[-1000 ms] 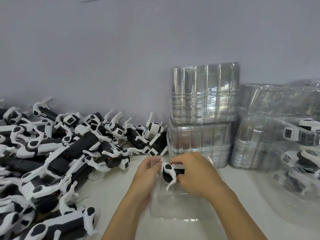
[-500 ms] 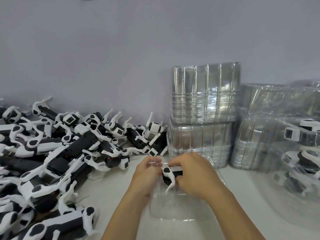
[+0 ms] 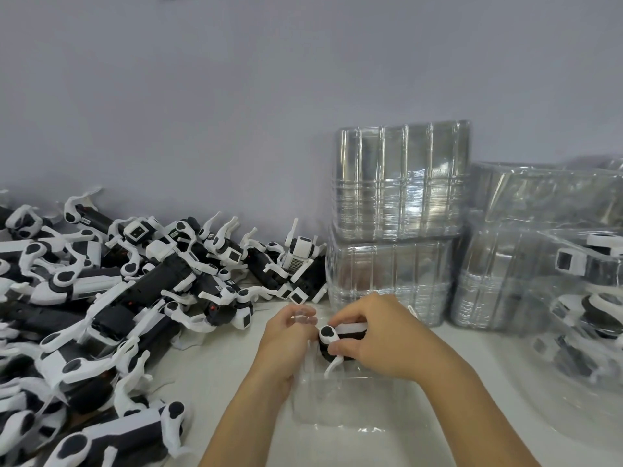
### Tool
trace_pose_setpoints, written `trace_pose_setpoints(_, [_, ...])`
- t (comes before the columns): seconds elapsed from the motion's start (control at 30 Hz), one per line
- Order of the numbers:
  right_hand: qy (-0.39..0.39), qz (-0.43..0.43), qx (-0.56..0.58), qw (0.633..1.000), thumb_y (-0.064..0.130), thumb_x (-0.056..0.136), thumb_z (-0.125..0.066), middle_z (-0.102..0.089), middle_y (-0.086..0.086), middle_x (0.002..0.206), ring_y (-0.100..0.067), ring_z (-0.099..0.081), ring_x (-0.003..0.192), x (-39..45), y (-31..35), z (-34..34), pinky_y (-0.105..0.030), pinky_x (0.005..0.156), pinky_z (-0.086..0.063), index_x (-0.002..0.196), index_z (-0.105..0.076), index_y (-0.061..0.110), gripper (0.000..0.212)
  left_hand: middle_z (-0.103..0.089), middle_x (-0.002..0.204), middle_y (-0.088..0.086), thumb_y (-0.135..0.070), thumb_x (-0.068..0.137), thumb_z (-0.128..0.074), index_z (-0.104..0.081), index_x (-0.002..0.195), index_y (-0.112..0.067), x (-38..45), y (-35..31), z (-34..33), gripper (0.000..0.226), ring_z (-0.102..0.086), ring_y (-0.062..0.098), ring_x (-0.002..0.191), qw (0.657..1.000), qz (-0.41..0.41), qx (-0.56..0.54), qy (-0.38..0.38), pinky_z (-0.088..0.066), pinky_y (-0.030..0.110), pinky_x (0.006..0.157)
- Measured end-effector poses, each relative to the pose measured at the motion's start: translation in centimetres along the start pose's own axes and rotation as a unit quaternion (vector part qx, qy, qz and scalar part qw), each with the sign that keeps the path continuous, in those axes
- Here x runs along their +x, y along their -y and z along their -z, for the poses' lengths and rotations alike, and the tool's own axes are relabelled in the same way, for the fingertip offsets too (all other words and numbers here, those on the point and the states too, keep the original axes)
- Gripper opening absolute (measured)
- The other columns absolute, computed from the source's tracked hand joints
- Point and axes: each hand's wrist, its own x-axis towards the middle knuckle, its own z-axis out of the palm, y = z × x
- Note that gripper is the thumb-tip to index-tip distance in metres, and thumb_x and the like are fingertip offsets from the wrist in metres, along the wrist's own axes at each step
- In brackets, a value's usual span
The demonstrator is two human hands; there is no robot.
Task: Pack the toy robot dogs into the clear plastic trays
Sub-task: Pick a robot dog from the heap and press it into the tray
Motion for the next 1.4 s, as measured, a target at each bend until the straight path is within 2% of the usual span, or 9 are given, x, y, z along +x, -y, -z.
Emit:
trace_pose_setpoints(0.17, [-0.010,-0.017,-0.011,1.000,0.044,0.071,-0.087,-0.057,0.026,0.093,0.002,-0.057,0.098,0.2,0.3,-0.3,-0.030,0.087,-0.051,0.070,-0.066,0.055,0.023,-0.069,0.109,0.002,0.005,0.079,-0.061,-0.070,0.098,-0.020,0.0,0.0,0.0,0.034,-0.065,0.024,0.106,1.000,-0.004,0.011,-0.003,-0.051,0.050,0.102])
trace_pose_setpoints(0.33, [-0.027,-0.028,-0.006,0.999,0.043,0.070,-0.088,-0.058,0.026,0.094,0.004,-0.056,0.089,0.2,0.2,-0.6,-0.029,0.084,-0.051,0.070,-0.066,0.053,0.024,-0.069,0.111,0.001,-0.001,0.079,-0.063,-0.071,0.095,-0.027,-0.3,0.0,0.1,0.031,-0.066,0.022,0.105,1.000,-0.009,0.029,0.006,-0.051,0.049,0.102])
trace_pose_setpoints(0.47, [-0.027,-0.033,0.002,0.999,0.043,0.070,-0.088,-0.062,0.025,0.102,0.005,-0.055,0.090,0.3,0.1,-0.7,-0.028,0.083,-0.049,0.076,-0.069,0.051,0.021,-0.067,0.115,0.005,-0.032,0.069,-0.069,-0.069,0.085,-0.038,-0.8,-0.4,0.1,0.018,-0.063,0.030,0.113,0.999,-0.006,0.037,0.029,-0.047,0.056,0.105])
trace_pose_setpoints(0.57, [-0.024,-0.032,0.008,0.999,0.043,0.071,-0.088,-0.057,0.028,0.094,0.003,-0.053,0.090,0.4,-0.2,-0.7,-0.027,0.083,-0.046,0.076,-0.068,0.049,0.022,-0.071,0.109,0.001,-0.046,0.057,-0.079,-0.069,0.091,-0.037,-0.5,-0.2,0.5,0.037,-0.066,0.027,0.110,0.997,-0.015,0.042,0.060,-0.048,0.055,0.104])
trace_pose_setpoints(0.73, [0.004,-0.023,0.025,0.999,0.043,0.074,-0.086,-0.062,0.022,0.111,0.005,-0.055,0.096,0.3,-0.6,0.2,-0.015,0.077,-0.042,0.097,-0.075,0.039,0.025,-0.074,0.107,-0.001,-0.039,0.063,-0.081,-0.070,0.099,-0.031,0.1,0.2,0.8,0.038,-0.068,0.025,0.106,0.997,-0.030,0.044,0.049,-0.049,0.054,0.104])
trace_pose_setpoints(0.87, [-0.026,-0.018,0.018,0.999,0.035,0.080,-0.083,-0.070,0.020,0.097,0.006,-0.061,0.091,-0.7,-1.6,3.2,-0.013,0.075,-0.046,0.092,-0.075,0.040,0.016,-0.074,0.106,-0.001,-0.033,0.066,-0.082,-0.072,0.098,-0.028,0.3,0.4,0.8,0.034,-0.069,0.025,0.103,0.999,-0.026,0.026,0.039,-0.049,0.053,0.104])
trace_pose_setpoints(1.0, [-0.036,-0.048,0.024,0.998,0.038,0.074,-0.087,-0.070,0.014,0.082,0.003,-0.061,0.073,-2.1,-3.1,6.1,-0.021,0.071,-0.049,0.085,-0.076,0.040,0.016,-0.073,0.108,-0.004,-0.024,0.085,-0.079,-0.070,0.102,-0.027,0.8,0.8,0.9,0.020,-0.068,0.022,0.106,0.999,-0.023,0.029,0.039,-0.047,0.050,0.106])
trace_pose_setpoints(1.23, [-0.008,-0.082,0.025,0.996,0.038,0.079,-0.084,-0.074,0.013,0.078,-0.001,-0.068,0.074,-2.0,-2.7,5.8,-0.019,0.072,-0.050,0.092,-0.074,0.038,0.017,-0.073,0.108,-0.004,-0.025,0.086,-0.079,-0.070,0.102,-0.028,0.9,0.9,1.0,0.018,-0.068,0.021,0.106,0.998,-0.028,0.027,0.043,-0.049,0.048,0.105])
trace_pose_setpoints(1.4, [-0.021,-0.106,0.009,0.994,0.034,0.077,-0.086,-0.072,0.012,0.075,0.001,-0.067,0.069,-1.9,-2.5,5.4,-0.014,0.062,-0.044,0.088,-0.075,0.035,0.015,-0.071,0.111,-0.007,-0.029,0.085,-0.079,-0.069,0.104,-0.029,0.8,0.8,1.1,0.022,-0.066,0.018,0.108,0.998,-0.026,0.031,0.053,-0.048,0.047,0.106])
